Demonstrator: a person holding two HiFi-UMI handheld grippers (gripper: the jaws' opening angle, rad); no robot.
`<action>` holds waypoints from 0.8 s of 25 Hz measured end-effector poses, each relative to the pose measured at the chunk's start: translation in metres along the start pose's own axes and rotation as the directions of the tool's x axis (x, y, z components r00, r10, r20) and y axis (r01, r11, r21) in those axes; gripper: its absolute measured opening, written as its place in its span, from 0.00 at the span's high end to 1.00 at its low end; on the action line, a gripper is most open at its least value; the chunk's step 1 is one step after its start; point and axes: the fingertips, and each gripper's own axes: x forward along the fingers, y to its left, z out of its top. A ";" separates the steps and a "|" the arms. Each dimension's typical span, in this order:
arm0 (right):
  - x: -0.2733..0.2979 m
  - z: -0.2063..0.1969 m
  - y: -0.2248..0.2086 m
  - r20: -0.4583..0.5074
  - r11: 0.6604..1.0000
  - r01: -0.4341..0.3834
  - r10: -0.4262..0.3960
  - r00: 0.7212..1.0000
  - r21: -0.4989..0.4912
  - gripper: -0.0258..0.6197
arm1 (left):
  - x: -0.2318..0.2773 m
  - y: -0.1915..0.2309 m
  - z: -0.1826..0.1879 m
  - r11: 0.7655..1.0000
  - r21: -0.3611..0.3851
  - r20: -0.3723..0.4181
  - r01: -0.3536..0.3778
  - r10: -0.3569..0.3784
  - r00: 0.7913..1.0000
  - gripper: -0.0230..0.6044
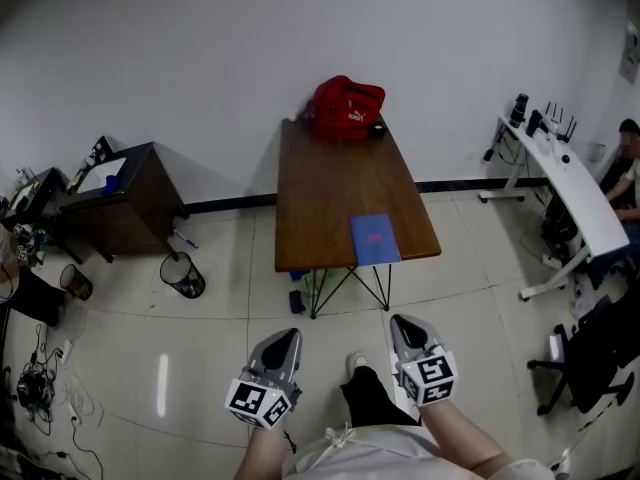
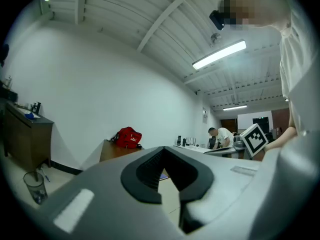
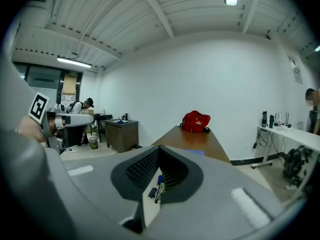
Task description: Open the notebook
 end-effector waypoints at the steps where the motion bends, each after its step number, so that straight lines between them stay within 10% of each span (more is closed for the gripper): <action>1: 0.007 -0.002 -0.005 -0.004 1.000 0.003 -0.002 1.000 0.004 0.95 | 0.006 0.004 -0.001 1.000 0.000 -0.003 0.000 0.000 1.000 0.97; 20: 0.207 -0.010 -0.151 -0.139 0.998 0.043 -0.037 0.990 0.039 0.95 | 0.217 0.127 -0.039 0.998 -0.069 -0.127 -0.003 -0.006 0.992 0.97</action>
